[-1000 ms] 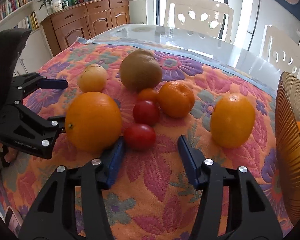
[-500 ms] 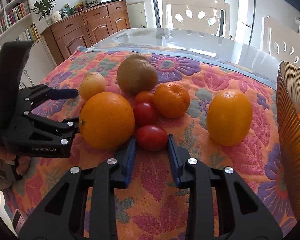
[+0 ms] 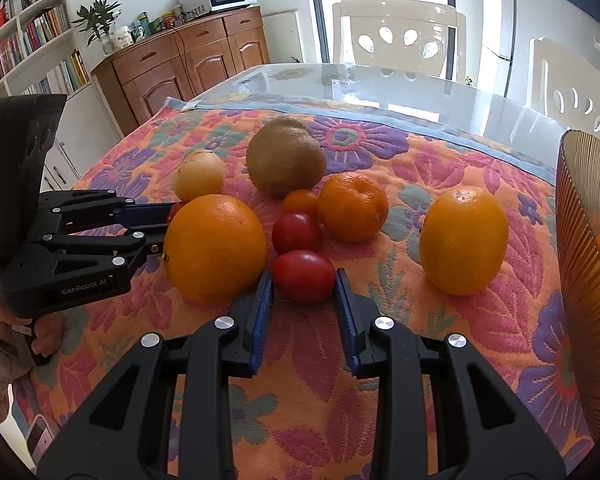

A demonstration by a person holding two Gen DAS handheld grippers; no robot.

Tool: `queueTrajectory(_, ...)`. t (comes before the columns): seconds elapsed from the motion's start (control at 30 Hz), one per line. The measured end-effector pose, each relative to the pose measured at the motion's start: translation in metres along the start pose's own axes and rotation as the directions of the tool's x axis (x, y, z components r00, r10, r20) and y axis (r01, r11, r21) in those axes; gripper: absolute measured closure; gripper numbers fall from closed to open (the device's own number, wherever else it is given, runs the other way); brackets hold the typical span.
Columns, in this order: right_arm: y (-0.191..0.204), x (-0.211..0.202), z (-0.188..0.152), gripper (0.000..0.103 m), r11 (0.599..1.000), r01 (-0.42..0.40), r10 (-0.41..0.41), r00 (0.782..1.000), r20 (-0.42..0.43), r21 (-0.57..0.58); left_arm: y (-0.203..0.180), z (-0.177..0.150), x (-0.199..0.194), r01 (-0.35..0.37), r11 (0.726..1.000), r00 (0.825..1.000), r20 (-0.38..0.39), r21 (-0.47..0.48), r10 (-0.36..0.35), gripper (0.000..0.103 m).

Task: Organize fruits
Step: 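Grasp a red cherry tomato with the left tool while the right tool holds its tomato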

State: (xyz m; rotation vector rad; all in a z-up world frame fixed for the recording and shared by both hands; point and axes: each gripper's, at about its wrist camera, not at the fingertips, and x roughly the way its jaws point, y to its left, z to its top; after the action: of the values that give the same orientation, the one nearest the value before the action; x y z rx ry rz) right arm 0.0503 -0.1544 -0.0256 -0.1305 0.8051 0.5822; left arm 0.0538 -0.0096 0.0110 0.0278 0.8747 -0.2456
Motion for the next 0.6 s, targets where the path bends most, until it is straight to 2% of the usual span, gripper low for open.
queueTrajectory(0.43,-0.010,-0.009,-0.002,0.072,0.999,-0.018,0.017,0.999,0.044,0.043,-0.001,-0.003,-0.011,0.014,1.000,0.999,0.047,-0.001,-0.014,0.077)
queueTrajectory(0.6,-0.010,-0.010,-0.002,0.072,0.999,-0.011,0.009,0.999,0.041,0.044,-0.004,-0.002,-0.011,0.018,1.000,0.999,0.043,0.017,-0.018,0.077)
